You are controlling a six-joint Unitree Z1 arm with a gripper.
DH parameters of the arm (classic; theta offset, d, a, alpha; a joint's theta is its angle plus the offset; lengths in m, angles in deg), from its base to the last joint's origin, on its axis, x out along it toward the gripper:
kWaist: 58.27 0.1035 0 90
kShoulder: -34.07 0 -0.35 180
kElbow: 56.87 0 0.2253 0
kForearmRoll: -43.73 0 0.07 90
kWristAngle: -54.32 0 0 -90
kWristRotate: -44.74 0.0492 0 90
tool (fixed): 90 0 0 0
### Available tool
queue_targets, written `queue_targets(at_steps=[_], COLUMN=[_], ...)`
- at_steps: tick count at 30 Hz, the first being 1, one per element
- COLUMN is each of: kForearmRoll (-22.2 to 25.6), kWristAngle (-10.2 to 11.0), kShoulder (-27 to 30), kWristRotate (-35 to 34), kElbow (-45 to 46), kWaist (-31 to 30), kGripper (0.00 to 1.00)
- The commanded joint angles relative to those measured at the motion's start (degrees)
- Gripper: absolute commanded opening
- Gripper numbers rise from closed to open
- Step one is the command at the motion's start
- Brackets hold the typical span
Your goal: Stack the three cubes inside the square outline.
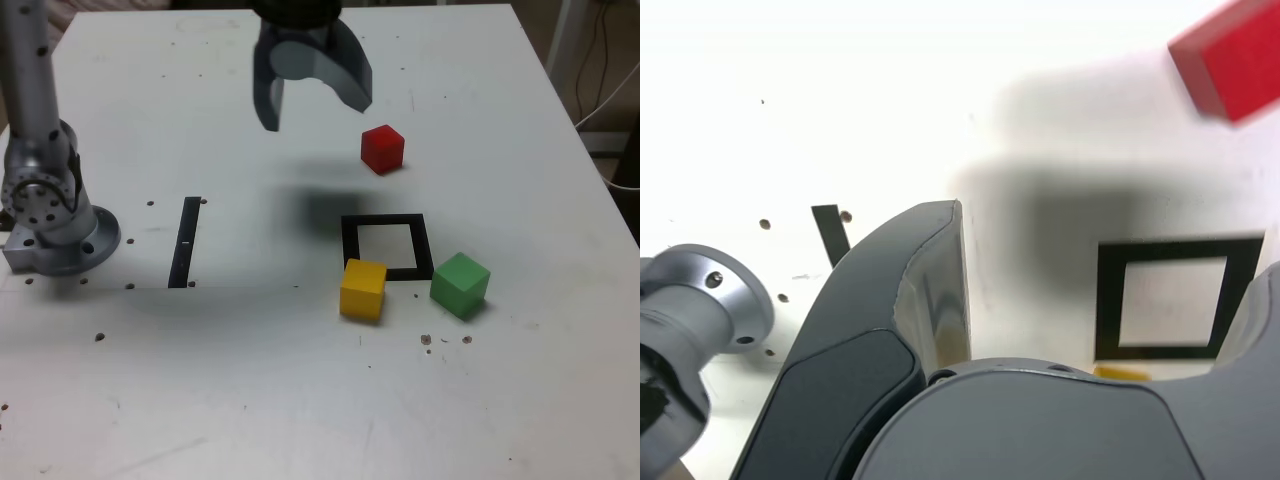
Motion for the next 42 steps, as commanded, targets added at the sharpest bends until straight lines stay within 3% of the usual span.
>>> queue_targets(at_steps=[1,16,22,32,42], kForearmRoll=[0.01,2.28,-0.36,-4.24,-5.63], kWristAngle=[-0.93,-2.19,-1.82,-3.11,-3.15], kShoulder=[-2.42,-13.88,-17.42,-20.23,-21.87], kWristRotate=[-0.29,-8.54,-11.20,-12.35,-13.86], kElbow=[-1.67,-12.29,-11.61,-12.27,-12.22], kWaist=[1.41,4.03,4.61,5.75,7.41], kGripper=[0.97,0.97,0.97,0.97,0.83])
